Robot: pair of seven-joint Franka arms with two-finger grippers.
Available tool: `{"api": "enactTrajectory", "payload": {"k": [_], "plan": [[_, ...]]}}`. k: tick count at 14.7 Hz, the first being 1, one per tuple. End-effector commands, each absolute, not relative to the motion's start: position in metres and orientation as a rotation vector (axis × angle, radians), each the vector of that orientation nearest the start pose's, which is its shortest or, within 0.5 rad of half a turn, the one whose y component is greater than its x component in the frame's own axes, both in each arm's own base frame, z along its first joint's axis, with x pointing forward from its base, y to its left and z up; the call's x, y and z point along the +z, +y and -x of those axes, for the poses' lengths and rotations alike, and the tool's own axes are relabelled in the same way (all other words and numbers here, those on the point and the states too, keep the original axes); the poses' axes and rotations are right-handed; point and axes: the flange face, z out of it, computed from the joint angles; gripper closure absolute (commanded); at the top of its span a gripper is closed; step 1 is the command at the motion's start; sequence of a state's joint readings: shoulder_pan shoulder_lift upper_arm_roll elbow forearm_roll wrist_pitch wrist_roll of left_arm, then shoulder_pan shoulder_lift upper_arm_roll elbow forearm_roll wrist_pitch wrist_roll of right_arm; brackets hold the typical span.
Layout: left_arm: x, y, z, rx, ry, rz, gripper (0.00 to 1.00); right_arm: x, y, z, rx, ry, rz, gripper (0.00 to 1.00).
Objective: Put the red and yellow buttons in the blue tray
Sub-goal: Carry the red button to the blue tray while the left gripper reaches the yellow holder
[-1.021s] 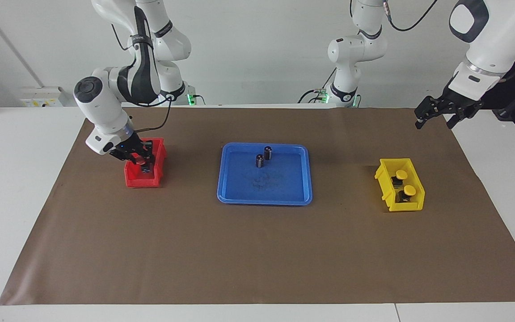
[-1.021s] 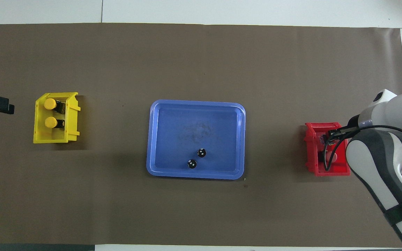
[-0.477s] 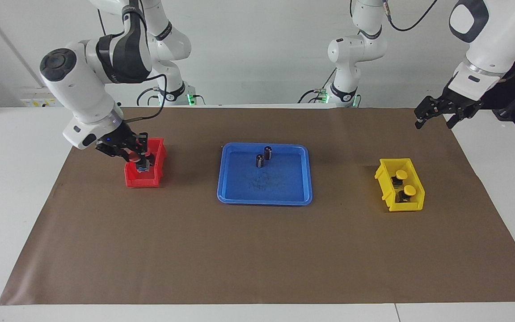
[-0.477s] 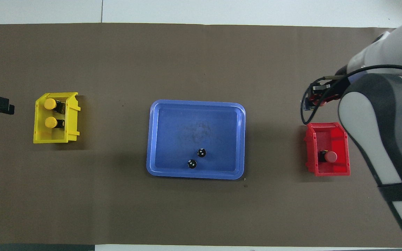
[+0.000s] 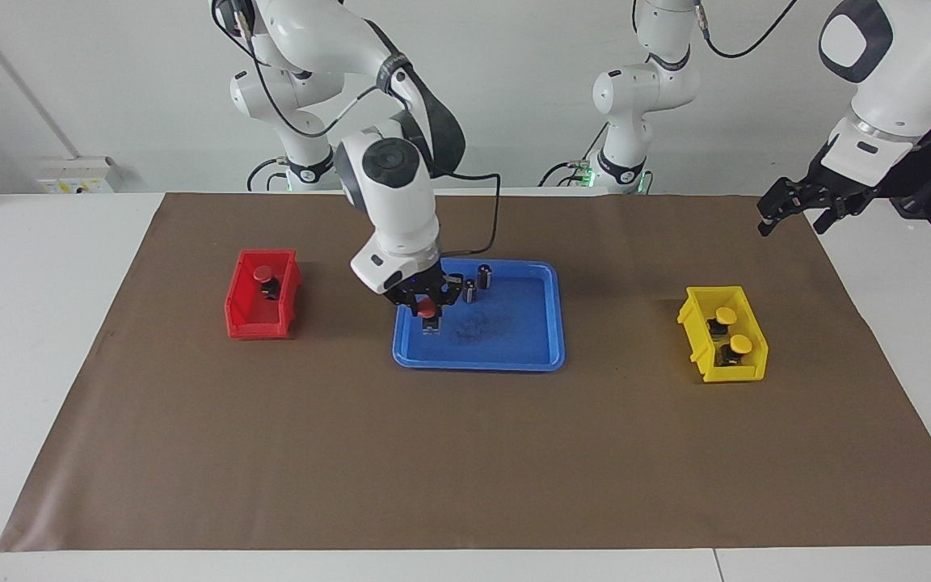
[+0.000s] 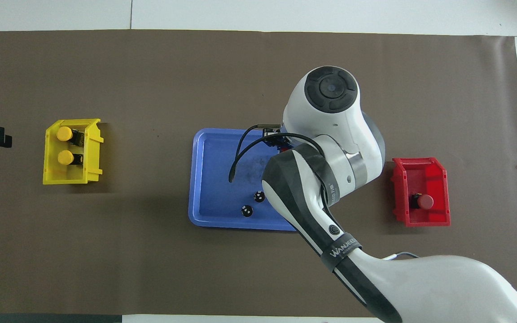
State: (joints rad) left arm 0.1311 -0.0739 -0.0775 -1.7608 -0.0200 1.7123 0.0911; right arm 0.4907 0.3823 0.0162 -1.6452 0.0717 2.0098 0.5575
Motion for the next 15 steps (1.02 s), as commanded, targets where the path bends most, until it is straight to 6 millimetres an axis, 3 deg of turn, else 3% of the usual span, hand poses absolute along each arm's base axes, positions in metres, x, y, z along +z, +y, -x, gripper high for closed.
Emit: {"api": "enactTrajectory", "payload": {"k": [1, 4, 6, 9, 13, 14, 15], "plan": [[0.567, 0.033, -0.533, -0.106, 0.079, 3.152, 0.0, 0.369, 0.325, -0.575, 0.058, 0.14, 3.106, 0.78], [0.537, 0.035, -0.554, -0.124, 0.081, 3.154, 0.01, 0.362, 0.327, -0.571, 0.06, 0.127, 3.114, 0.78], [0.507, 0.032, -0.568, -0.134, 0.09, 3.157, 0.03, 0.357, 0.33, -0.565, 0.076, 0.115, 3.121, 0.77], [0.458, 0.031, -0.589, -0.133, 0.09, 3.163, 0.18, 0.356, 0.341, -0.557, 0.08, 0.104, 3.122, 0.76], [0.415, 0.02, -0.606, -0.19, 0.094, 3.165, 0.29, 0.34, 0.347, -0.542, 0.071, 0.1, 3.121, 0.73], [0.406, 0.02, -0.609, -0.195, 0.095, 3.166, 0.31, 0.339, 0.346, -0.539, 0.056, 0.097, 3.117, 0.67], [0.397, 0.018, -0.612, -0.202, 0.098, 3.166, 0.32, 0.338, 0.346, -0.539, 0.063, 0.099, 3.118, 0.53]]}}
